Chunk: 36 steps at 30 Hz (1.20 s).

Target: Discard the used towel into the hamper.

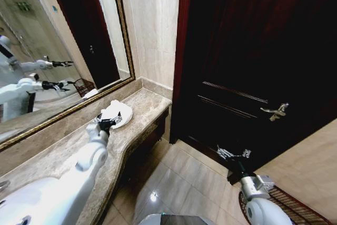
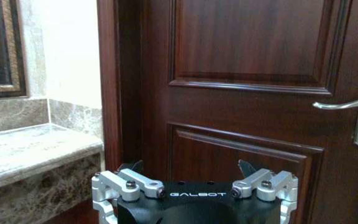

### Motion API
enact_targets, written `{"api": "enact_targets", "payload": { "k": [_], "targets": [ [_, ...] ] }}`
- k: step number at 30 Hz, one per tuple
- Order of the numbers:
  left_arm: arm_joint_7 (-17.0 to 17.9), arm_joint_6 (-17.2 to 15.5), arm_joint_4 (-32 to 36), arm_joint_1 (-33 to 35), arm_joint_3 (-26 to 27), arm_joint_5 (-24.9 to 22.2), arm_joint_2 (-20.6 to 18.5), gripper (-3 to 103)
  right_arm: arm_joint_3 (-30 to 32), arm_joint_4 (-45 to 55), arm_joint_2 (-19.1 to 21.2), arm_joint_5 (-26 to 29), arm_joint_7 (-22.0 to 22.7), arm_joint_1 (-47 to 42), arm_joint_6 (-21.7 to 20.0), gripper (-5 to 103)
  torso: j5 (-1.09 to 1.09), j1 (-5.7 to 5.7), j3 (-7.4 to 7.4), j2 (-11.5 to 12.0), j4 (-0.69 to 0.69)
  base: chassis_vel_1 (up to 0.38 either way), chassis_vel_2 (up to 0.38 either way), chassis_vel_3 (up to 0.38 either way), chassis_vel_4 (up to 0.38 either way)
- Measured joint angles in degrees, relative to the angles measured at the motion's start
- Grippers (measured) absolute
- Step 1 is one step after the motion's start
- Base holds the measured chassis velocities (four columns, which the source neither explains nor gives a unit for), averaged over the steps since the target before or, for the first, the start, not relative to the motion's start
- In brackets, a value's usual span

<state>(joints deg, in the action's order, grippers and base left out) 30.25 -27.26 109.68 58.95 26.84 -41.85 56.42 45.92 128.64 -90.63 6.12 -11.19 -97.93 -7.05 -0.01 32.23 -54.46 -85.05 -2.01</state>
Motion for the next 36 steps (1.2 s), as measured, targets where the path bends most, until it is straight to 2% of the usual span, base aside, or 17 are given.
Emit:
{"api": "enact_targets", "payload": {
  "k": [1,3,4,5,7,8,12,13,15,16,17,20,21,22,25,30,36],
  "targets": [
    [1.16,-0.78,-1.44,-1.96,-0.9,-1.34,-0.18,100,0.0,-0.02,-0.16,-0.18,0.1,0.01,-0.04,100,0.0,0.0,0.0,0.0,0.01,0.0,0.0,0.0,0.0],
    [5.95,-2.78,-6.29,-7.44,-3.85,-6.7,-0.64,100,0.01,-0.27,-0.67,-0.74,0.51,0.24,-0.06,100,0.0,0.0,-0.01,0.0,-0.01,0.0,0.0,0.0,0.0],
    [5.95,-2.78,-6.29,-7.44,-3.85,-6.7,-0.64,100,0.01,-0.27,-0.67,-0.74,0.51,0.24,-0.06,100,0.0,0.0,-0.01,0.0,-0.01,0.0,0.0,0.0,0.0],
    [8.19,-3.23,-8.68,-9.74,-5.06,-8.87,-0.63,100,0.0,-0.45,-0.92,-0.97,0.68,0.42,-0.07,100,0.0,0.0,-0.01,0.0,-0.02,0.0,0.0,0.0,0.0],
    [9.18,-3.31,-9.87,-10.86,-5.61,-9.7,-0.55,100,-0.01,-0.51,-1.02,-1.03,0.73,0.49,-0.07,100,0.0,0.0,-0.01,0.0,-0.03,0.0,0.0,0.0,0.0],
    [11.81,-3.16,-13.67,-13.96,-7.43,-11.27,-0.21,100,-0.07,-0.84,-1.28,-1.27,0.8,0.71,-0.1,100,0.01,0.0,0.0,0.0,-0.02,0.0,0.0,0.0,0.0],
    [16.02,-2.15,-20.2,-19.5,-11.3,-14.45,1.01,100,-0.06,-1.53,-1.49,-1.48,0.95,0.97,-0.1,100,0.02,0.0,0.0,0.0,-0.04,0.0,0.0,0.0,0.0],
    [16.02,-2.15,-20.2,-19.5,-11.3,-14.45,1.01,100,-0.06,-1.53,-1.49,-1.48,0.95,0.97,-0.1,100,0.02,0.0,0.0,0.0,-0.04,0.0,0.0,0.0,0.0],
    [18.26,-1.93,-22.39,-21.69,-12.87,-16.45,1.99,100,0.04,-1.72,-1.5,-1.48,0.99,0.97,-0.06,100,0.0,0.0,-0.01,0.01,-0.03,0.0,0.0,0.0,0.0],
    [21.04,-1.63,-24.19,-23.79,-14.41,-18.73,3.32,100,0.16,-1.8,-1.48,-1.48,1.05,0.96,-0.02,100,0.02,0.0,0.0,0.0,0.0,0.0,0.0,0.0,0.0],
    [21.04,-1.63,-24.19,-23.79,-14.41,-18.73,3.32,100,0.16,-1.8,-1.48,-1.48,1.05,0.96,-0.02,100,0.02,0.0,0.0,0.0,0.0,0.0,0.0,0.0,0.0],
    [25.76,-1.25,-25.35,-25.72,-15.95,-20.31,5.22,100,0.29,-1.85,-1.33,-1.39,1.29,1.03,0.03,100,0.01,0.01,0.0,0.01,0.0,0.0,0.0,0.0,0.0],
    [28.58,-0.9,-25.61,-26.5,-16.58,-21.04,6.15,100,0.39,-1.92,-1.22,-1.34,1.37,1.09,0.05,100,0.02,0.0,0.0,0.01,-0.01,0.0,0.0,0.0,0.0],
    [28.58,-0.9,-25.61,-26.5,-16.58,-21.04,6.15,100,0.39,-1.92,-1.22,-1.34,1.37,1.09,0.05,100,0.02,0.0,0.0,0.01,-0.01,0.0,0.0,0.0,0.0],
    [34.57,-0.35,-25.14,-27.07,-17.1,-23.06,7.34,100,0.48,-2.17,-0.88,-1.15,1.47,1.15,0.16,100,0.0,0.0,0.0,0.0,-0.02,0.0,0.0,0.0,0.0],
    [35.57,-0.16,-23.42,-25.31,-16.53,-22.5,6.74,100,0.57,-2.65,-0.65,-0.96,1.5,1.2,0.35,100,0.0,0.0,0.01,0.0,-0.01,0.0,0.0,0.0,0.0],
    [31.99,0.0,-25.01,-22.67,-14.46,-19.63,4.88,100,0.28,-3.5,-0.54,-0.94,1.63,1.22,1.04,100,-0.01,-0.01,0.01,0.0,-0.04,0.0,0.0,0.0,0.0]
  ]
}}
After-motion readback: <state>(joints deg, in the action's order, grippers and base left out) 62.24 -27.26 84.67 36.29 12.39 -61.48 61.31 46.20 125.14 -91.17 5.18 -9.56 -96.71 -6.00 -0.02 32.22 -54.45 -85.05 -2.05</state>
